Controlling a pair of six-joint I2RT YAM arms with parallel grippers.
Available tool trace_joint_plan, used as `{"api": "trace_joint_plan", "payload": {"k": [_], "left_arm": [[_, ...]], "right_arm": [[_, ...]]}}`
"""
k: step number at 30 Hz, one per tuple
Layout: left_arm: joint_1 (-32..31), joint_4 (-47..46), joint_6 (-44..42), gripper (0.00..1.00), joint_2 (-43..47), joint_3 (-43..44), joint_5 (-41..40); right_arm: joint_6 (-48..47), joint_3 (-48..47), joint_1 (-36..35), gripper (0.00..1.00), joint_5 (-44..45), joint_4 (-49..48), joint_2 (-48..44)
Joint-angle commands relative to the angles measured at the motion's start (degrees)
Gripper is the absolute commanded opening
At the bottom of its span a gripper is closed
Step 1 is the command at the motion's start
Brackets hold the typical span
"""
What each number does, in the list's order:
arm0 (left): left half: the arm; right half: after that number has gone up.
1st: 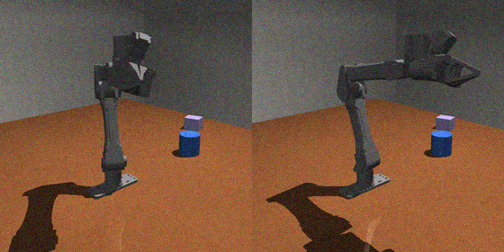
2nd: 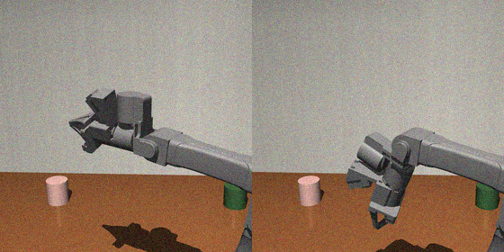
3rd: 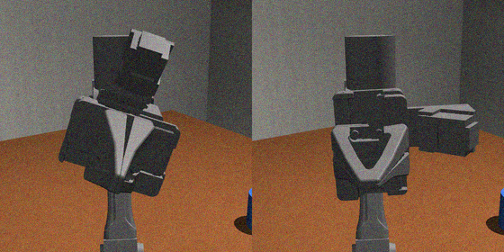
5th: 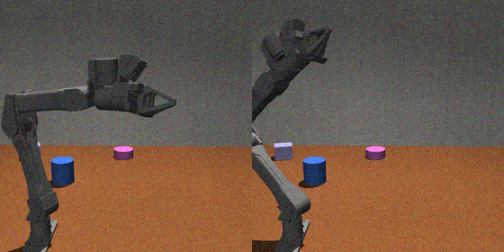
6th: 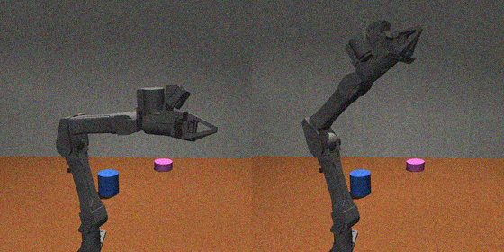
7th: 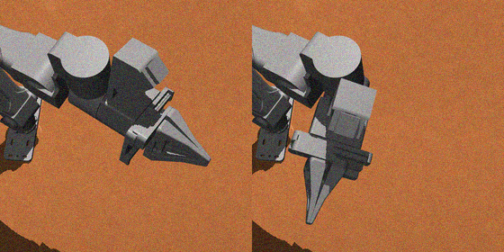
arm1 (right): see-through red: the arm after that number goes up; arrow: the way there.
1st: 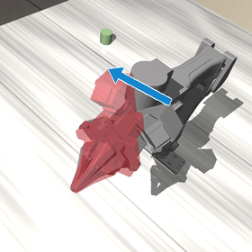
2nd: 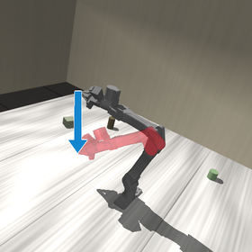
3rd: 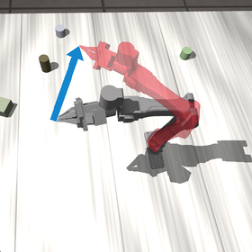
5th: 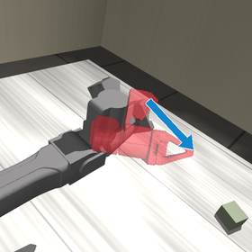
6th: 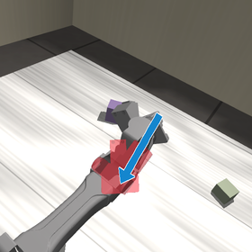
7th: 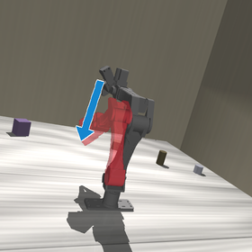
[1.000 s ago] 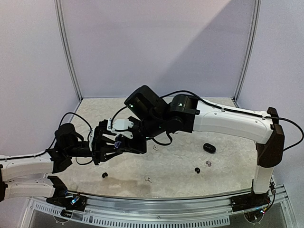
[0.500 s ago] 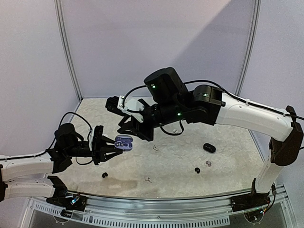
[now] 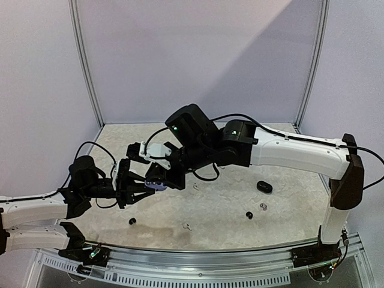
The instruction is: Insert the wireless bluetooth earbuds into the charging case
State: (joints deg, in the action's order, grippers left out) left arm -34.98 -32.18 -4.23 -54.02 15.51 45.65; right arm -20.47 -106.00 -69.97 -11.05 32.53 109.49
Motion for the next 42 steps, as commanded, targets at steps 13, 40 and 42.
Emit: {"api": "trace_joint_plan", "payload": {"k": [13,40,42], "left_arm": [[-0.71,-1.28,1.56,0.00,0.47,-0.56,-2.69],[-0.76,-3.94,0.89,0.00,1.01,-1.26,-1.26],[-0.71,-3.82,0.78,0.00,1.02,-1.37,-1.25]], "right_arm": [[0.61,-0.39,0.41,0.05,-1.20,2.08,2.06],[1.98,7.67,1.54,0.07,-0.12,-10.08,-0.19],[2.09,7.93,1.58,0.09,-0.10,-10.24,-0.58]]}}
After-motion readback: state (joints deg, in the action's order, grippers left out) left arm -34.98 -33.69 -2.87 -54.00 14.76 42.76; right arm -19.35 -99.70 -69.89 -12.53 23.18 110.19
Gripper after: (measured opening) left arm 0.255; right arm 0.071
